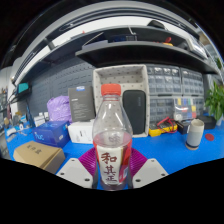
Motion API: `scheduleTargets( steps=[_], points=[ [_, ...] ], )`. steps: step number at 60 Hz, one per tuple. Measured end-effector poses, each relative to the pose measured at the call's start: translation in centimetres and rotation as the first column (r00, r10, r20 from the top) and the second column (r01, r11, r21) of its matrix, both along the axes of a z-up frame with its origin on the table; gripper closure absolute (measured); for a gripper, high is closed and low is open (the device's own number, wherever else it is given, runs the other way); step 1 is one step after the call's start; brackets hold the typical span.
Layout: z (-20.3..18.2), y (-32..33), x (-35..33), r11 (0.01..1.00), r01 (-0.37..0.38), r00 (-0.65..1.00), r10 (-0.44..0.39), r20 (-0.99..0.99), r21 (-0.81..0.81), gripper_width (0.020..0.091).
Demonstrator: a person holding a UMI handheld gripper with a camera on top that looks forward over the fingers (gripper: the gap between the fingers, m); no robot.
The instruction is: Pour water
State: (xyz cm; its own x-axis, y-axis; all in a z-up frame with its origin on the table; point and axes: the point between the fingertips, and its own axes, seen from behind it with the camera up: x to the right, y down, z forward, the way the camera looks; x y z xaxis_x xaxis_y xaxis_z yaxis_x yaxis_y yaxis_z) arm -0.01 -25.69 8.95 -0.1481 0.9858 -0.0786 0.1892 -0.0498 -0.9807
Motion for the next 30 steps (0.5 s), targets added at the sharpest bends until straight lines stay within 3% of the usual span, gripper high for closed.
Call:
scheduleTargets(
  steps=[8,15,30],
  points=[
    [1.4,3.5,-1.0,0.978,0.044,0.998,-0.034,0.054,-0.205,0.0701],
    [3.1,8.3,-2.6,0.902,0.119,0.990,-0.077,0.116,-0.415,0.0701],
    [5.9,16.5,-6.4,0.518,0.245,0.963,-0.031,0.268,-0.820,0.0705]
  ],
)
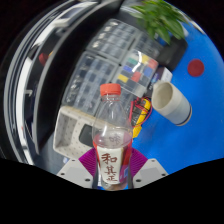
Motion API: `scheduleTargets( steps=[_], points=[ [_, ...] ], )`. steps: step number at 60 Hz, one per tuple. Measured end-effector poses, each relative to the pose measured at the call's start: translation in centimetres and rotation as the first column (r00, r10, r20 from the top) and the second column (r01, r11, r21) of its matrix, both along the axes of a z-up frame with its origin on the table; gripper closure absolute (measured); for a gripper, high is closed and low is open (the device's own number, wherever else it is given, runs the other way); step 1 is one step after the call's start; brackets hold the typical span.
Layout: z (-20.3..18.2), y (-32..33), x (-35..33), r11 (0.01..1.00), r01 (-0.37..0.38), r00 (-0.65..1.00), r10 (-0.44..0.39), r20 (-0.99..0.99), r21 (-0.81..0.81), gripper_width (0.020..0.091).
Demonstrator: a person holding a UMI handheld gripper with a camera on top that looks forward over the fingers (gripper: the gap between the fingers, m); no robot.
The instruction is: Pour water
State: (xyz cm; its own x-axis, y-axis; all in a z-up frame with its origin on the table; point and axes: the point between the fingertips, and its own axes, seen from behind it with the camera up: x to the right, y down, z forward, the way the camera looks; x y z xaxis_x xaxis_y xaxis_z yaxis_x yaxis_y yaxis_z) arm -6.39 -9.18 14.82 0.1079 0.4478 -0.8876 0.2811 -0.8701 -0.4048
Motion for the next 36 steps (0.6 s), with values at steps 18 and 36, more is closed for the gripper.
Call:
scheduleTargets(
  steps=[18,36],
  points=[
    [0.7,3.3,-2.0,0.877,0.070,0.990,-0.003,0.141,-0.475,0.0704],
    [0.3,2.5,-2.3,0.744,0.104,0.975,0.053,0.214,-0.660,0.0703]
  ],
)
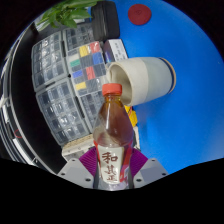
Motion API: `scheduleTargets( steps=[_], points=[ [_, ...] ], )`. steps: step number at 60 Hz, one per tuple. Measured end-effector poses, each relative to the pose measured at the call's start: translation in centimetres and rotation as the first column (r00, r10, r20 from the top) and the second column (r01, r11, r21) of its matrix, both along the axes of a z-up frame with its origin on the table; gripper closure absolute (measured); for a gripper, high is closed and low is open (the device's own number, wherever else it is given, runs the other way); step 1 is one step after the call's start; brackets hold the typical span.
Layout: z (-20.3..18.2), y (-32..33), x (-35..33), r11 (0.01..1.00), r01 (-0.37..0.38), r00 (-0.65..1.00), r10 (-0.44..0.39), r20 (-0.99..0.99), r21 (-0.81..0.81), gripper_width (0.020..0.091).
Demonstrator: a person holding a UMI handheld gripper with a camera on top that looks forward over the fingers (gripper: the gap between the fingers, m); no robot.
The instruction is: Pour water
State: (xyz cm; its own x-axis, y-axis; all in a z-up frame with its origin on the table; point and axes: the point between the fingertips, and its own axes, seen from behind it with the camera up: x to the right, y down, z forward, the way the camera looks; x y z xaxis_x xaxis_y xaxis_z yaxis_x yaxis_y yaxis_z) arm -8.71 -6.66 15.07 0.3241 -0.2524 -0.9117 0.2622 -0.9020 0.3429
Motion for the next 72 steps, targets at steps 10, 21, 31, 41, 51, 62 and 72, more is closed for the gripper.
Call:
scheduleTargets(
  steps=[10,21,31,41,51,62,72],
  points=[
    [0.4,0.7,0.2,0.992,-0.036,0.998,0.041,-0.040,0.125,0.0704],
    [4.6,4.0,0.1,0.847,-0.036,0.972,0.153,-0.180,0.531,0.0702],
    [9.9,9.8,-0.5,0.521,0.097,0.936,0.241,-0.255,0.848,0.0701],
    [12.9,16.2,-0.7,0.185,0.235,0.927,0.252,-0.278,0.954,0.0702],
    [10.1,22.3,-1.4,-0.067,0.242,0.946,0.237,-0.220,0.968,0.0699],
    [4.4,26.9,-2.1,-0.198,0.177,0.965,0.228,-0.130,0.964,0.0699],
    [-0.2,29.9,-2.4,-0.235,0.120,0.977,0.201,-0.072,0.965,0.0700]
  ],
)
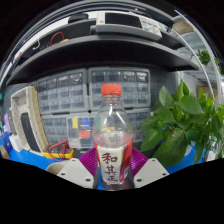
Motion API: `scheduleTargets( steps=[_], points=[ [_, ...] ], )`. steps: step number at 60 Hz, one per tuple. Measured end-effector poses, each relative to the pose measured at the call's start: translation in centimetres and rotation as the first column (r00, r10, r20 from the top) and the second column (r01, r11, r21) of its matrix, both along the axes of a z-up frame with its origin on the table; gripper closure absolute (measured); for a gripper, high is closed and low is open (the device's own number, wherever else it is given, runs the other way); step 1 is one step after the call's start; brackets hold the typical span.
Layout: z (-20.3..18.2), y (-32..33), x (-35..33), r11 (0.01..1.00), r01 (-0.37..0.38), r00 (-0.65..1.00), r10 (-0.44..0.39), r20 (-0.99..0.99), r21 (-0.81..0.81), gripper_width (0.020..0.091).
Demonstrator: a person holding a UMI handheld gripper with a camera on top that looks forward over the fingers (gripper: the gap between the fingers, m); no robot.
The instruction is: Pour water
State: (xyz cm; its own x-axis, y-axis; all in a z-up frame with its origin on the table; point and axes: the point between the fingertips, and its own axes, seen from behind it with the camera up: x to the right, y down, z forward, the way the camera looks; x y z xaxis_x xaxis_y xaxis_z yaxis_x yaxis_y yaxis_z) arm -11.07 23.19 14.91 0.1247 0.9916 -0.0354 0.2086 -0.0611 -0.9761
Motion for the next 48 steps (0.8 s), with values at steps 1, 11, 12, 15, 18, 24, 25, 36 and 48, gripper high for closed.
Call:
scheduleTargets(
  steps=[1,11,12,15,18,24,25,36,48],
  points=[
    [-0.4,0.3,0.0,1.000,0.003,1.000,-0.003,0.004,0.002,0.0700],
    [-5.4,1.9,0.3,0.999,0.015,0.998,-0.017,0.057,0.032,0.0700],
    [-6.0,1.9,0.7,0.999,0.014,0.997,-0.017,0.074,0.037,0.0684],
    [-5.5,1.8,0.8,1.000,0.005,1.000,-0.005,0.024,0.020,0.0672],
    [-5.4,1.9,1.1,1.000,0.005,1.000,-0.005,-0.001,0.001,0.0678],
    [-5.3,1.8,1.1,1.000,-0.005,1.000,0.006,-0.006,0.013,0.0653],
    [-5.4,1.8,1.1,1.000,-0.005,1.000,0.005,-0.002,0.015,0.0651],
    [-6.2,1.9,1.3,0.999,0.000,0.998,-0.002,0.060,0.035,0.0457],
    [-8.1,-0.2,5.4,0.994,-0.085,0.982,0.073,0.173,0.061,0.0377]
  ],
)
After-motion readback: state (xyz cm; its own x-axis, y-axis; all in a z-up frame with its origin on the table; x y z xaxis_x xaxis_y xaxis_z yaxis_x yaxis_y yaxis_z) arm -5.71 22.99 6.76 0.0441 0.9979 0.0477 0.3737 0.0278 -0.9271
